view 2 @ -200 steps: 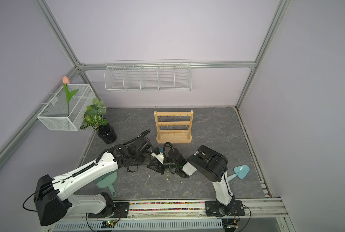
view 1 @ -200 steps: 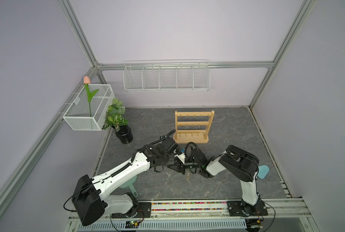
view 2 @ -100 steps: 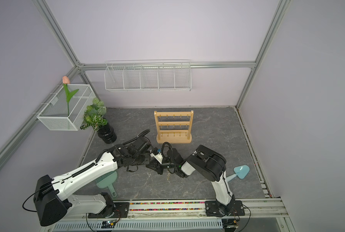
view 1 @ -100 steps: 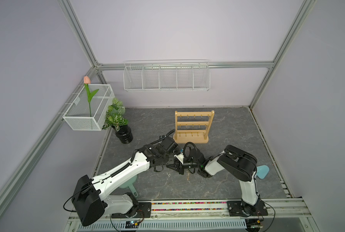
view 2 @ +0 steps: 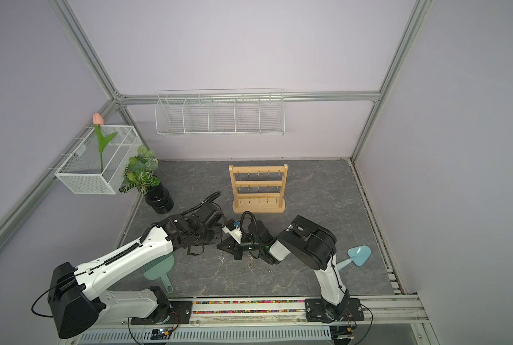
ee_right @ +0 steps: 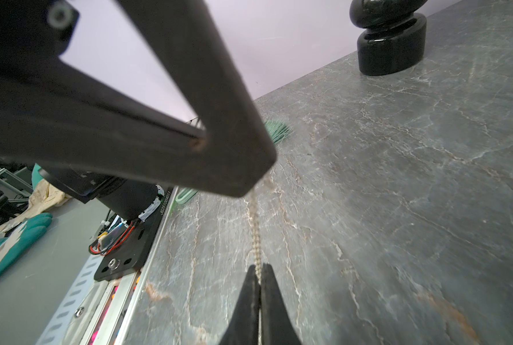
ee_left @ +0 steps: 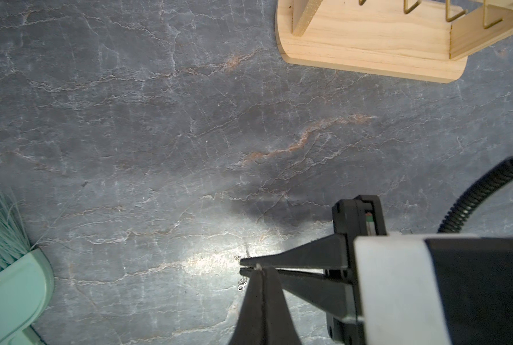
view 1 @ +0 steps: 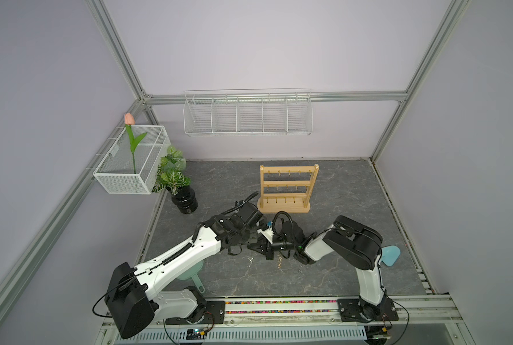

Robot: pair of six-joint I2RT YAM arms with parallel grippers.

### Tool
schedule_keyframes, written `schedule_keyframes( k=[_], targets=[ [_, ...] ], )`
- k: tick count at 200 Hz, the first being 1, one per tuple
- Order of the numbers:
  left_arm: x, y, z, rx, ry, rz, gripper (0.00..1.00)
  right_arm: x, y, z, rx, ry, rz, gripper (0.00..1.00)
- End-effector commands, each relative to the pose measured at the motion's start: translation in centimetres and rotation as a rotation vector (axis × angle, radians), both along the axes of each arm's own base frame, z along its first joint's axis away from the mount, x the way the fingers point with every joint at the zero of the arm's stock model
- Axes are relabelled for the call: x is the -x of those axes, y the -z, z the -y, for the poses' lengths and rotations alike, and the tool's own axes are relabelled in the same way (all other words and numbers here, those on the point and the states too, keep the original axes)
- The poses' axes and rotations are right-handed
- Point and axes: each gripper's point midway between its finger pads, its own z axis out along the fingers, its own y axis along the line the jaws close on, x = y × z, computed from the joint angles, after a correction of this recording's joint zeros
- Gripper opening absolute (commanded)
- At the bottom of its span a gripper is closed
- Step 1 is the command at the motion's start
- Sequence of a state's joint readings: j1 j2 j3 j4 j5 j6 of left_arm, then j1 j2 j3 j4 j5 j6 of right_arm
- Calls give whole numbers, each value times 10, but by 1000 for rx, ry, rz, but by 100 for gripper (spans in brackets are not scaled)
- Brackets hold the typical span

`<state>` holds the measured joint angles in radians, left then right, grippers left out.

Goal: Hang the necklace on the jewelry display stand
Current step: Pick up the necklace from the center of the board.

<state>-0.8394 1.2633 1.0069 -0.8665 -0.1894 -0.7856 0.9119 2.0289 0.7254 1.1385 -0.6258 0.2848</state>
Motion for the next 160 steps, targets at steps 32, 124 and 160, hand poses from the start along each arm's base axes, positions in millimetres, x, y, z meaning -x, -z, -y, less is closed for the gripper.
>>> schedule_keyframes(
  k=[32, 124, 160],
  targets=[
    [-10, 4, 4, 41, -11, -19, 12, 10, -50, -7, -40, -46, -125, 7],
    [-40, -103, -44, 86, 73, 109, 54, -4, -135, -1, -152, -91, -283, 7],
    [-40, -104, -44, 91, 104, 149, 53, -19, -178, 7, -149, -62, -300, 7]
  ],
)
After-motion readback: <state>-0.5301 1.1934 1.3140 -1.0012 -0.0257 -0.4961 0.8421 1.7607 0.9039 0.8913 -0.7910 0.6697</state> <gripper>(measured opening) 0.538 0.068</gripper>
